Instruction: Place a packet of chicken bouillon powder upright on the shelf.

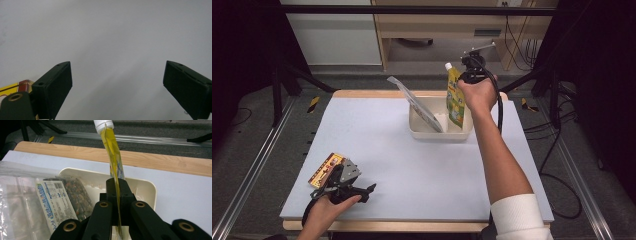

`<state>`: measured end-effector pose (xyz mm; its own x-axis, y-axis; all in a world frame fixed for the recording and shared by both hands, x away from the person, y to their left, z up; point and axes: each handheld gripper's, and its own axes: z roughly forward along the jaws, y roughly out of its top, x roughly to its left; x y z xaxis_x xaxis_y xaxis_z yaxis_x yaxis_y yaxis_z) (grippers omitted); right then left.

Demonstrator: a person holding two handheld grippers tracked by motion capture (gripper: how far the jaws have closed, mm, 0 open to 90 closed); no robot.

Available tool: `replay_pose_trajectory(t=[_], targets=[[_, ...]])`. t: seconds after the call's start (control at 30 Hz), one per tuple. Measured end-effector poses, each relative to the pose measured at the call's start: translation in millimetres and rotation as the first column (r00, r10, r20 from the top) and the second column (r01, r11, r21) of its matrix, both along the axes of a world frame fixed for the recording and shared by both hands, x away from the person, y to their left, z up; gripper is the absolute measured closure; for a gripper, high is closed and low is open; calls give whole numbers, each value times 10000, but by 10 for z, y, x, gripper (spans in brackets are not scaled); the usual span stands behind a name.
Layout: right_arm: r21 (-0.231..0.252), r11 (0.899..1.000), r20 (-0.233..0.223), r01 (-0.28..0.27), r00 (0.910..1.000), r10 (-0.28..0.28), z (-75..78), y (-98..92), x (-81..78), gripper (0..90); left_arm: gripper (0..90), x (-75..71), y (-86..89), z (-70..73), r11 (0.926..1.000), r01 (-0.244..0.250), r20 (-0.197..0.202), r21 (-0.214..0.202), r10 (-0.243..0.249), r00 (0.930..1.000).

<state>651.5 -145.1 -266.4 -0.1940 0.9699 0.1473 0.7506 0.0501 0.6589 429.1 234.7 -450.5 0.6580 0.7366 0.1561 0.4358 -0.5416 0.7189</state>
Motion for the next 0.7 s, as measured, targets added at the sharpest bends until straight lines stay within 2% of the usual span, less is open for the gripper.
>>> replay_pose_trajectory(t=[0.17, 0.37, 0.53, 0.7], targets=[[369, 9992, 348, -170, 9993, 157, -72, -12, -15, 900, 86, 2, -2, -3, 10000, 19, -11, 22, -19, 10000], [549, 9977, 926, -402, 9951, 350, -165, -26, -46, 900, 86, 2, -9, -8, 10000, 40, 12, 82, -40, 10000], [729, 9964, 1169, -443, 9925, 356, -240, -41, -68, 900, 86, 2, -9, -10, 10000, 30, 14, 80, -30, 10000], [602, 9959, 1531, -668, 9866, 570, -267, -33, -93, 900, 86, 3, -13, -18, 10000, 28, 1, 69, -28, 10000]])
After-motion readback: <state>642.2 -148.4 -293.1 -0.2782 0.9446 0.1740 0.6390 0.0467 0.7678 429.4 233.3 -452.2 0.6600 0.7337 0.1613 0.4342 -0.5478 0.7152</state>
